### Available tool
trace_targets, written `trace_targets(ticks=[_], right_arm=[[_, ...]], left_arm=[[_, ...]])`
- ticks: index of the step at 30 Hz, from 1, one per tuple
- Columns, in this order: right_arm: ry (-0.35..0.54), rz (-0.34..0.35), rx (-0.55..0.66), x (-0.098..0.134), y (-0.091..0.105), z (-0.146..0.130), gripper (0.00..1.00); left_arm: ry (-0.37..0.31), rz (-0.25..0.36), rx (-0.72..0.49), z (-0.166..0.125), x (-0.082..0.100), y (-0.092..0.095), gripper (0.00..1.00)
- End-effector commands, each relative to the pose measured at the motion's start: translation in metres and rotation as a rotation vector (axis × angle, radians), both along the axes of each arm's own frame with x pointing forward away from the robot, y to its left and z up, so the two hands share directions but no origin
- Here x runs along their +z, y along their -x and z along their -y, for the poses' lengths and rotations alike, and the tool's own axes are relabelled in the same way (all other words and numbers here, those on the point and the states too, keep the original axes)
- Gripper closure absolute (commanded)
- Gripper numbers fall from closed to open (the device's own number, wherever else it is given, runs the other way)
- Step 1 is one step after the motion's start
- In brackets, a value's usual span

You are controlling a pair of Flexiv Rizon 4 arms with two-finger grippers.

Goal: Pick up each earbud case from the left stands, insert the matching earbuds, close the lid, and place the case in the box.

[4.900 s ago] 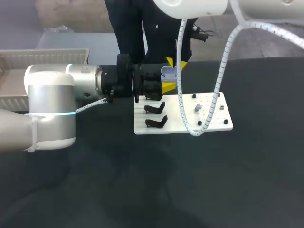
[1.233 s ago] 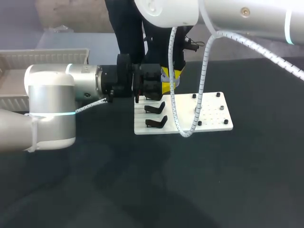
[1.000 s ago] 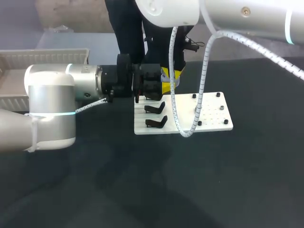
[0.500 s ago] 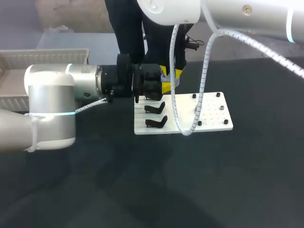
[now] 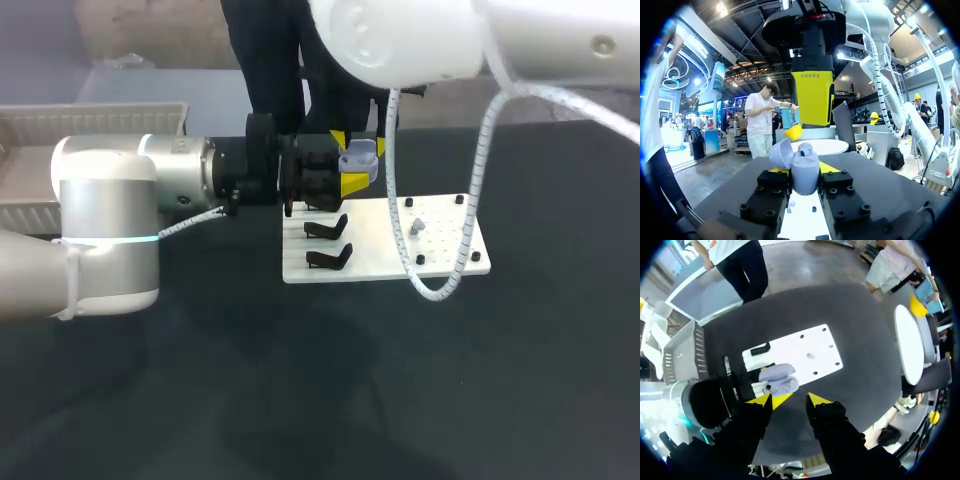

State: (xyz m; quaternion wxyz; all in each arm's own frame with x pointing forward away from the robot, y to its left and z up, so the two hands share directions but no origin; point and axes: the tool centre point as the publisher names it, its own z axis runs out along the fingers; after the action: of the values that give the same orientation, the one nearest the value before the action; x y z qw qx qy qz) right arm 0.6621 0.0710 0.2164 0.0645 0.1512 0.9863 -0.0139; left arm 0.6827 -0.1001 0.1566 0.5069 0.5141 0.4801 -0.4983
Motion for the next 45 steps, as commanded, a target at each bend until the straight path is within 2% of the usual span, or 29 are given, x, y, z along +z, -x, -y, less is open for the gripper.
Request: trace_targets(ticks=[1, 11, 19, 20, 21, 22, 36, 38, 40, 42, 45], right_arm=[[-0.11, 0.192, 0.023, -0.002, 0.026, 0.031, 0.54], [-0.187, 0.275, -0.025, -0.007, 0.023, 0.061, 0.51], [-0.225, 0.297, -0.037, -0.025, 0.012, 0.077, 0.5], [-0.229, 0.31, 0.0, -0.027, 0.011, 0.077, 0.44], [-0.219, 0.308, 0.025, -0.03, 0.01, 0.076, 0.0], [-0.161, 0.298, 0.007, -0.032, 0.009, 0.077, 0.0], [-0.161, 0.298, 0.007, -0.032, 0.009, 0.077, 0.0], [-0.156, 0.313, -0.006, -0.042, 0.006, 0.079, 0.0], [-0.212, 0.32, -0.033, -0.049, 0.003, 0.082, 0.0], [-0.23, 0.324, -0.049, -0.055, 0.0, 0.085, 0.0], [-0.228, 0.326, -0.072, -0.067, -0.004, 0.091, 0.0]], left_arm=[[0.004, 0.004, 0.004, 0.0, -0.001, 0.001, 1.0], [0.004, 0.004, 0.004, 0.0, -0.001, 0.001, 1.0], [0.004, 0.004, 0.004, 0.0, -0.001, 0.001, 1.0], [0.004, 0.004, 0.004, 0.0, -0.001, 0.001, 1.0], [0.004, 0.004, 0.004, 0.0, -0.001, 0.001, 1.0], [0.004, 0.004, 0.004, 0.0, -0.001, 0.001, 1.0], [0.004, 0.004, 0.004, 0.0, -0.001, 0.001, 1.0], [0.004, 0.004, 0.004, 0.0, -0.001, 0.001, 1.0], [0.004, 0.004, 0.004, 0.0, -0.001, 0.001, 1.0], [0.004, 0.004, 0.004, 0.0, -0.001, 0.001, 1.0], [0.004, 0.004, 0.004, 0.0, -0.001, 0.001, 1.0]])
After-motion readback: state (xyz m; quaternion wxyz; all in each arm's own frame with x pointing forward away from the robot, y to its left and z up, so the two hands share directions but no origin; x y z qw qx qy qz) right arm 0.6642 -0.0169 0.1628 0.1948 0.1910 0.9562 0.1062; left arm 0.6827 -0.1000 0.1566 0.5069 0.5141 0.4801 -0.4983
